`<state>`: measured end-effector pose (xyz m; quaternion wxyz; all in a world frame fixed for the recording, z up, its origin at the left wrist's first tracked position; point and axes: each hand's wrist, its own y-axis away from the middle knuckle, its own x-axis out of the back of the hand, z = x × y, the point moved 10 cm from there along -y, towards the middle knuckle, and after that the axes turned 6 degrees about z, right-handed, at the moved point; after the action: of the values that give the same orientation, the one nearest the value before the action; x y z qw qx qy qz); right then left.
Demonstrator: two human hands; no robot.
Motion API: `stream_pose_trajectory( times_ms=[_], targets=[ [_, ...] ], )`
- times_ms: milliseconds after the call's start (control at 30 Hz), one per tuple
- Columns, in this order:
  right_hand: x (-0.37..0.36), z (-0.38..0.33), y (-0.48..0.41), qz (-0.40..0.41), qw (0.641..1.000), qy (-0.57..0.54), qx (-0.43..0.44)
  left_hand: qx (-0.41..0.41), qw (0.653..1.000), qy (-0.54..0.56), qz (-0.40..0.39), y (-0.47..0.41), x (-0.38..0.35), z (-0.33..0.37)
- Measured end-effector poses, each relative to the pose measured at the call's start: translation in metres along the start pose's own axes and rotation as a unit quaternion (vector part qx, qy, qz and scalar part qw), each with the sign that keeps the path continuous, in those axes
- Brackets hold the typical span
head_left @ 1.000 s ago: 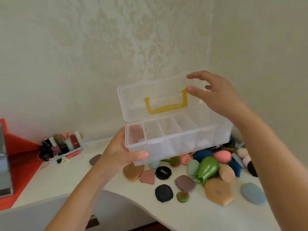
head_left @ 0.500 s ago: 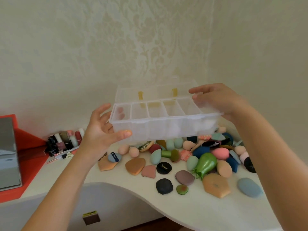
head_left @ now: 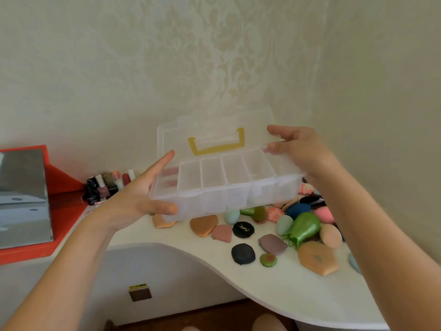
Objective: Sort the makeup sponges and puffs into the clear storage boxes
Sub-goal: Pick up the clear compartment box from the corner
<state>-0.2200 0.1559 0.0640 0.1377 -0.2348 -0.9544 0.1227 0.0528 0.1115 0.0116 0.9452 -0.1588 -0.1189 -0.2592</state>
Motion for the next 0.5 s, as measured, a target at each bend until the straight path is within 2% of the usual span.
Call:
stream_pose_trajectory(
  times_ms=[100, 133, 300, 500],
  targets=[
    [-0.004, 0.004, 0.003, 0.005, 0.999, -0.037, -0.005, 0.026, 0.985, 0.169, 0.001, 0.003, 0.002, 0.005],
    [-0.007, 0.004, 0.005, 0.004, 0.999, -0.046, -0.004, 0.033, 0.981, 0.191, 0.017, 0.002, 0.003, 0.003],
    [-0.036, 0.003, 0.021, -0.049, 0.997, -0.056, 0.024, 0.077, 0.957, 0.164, 0.225, -0.007, 0.044, -0.046],
    [-0.046, 0.028, 0.035, -0.086, 0.985, -0.145, -0.026, 0.077, 0.952, 0.15, 0.257, 0.005, 0.064, -0.066]
  ],
)
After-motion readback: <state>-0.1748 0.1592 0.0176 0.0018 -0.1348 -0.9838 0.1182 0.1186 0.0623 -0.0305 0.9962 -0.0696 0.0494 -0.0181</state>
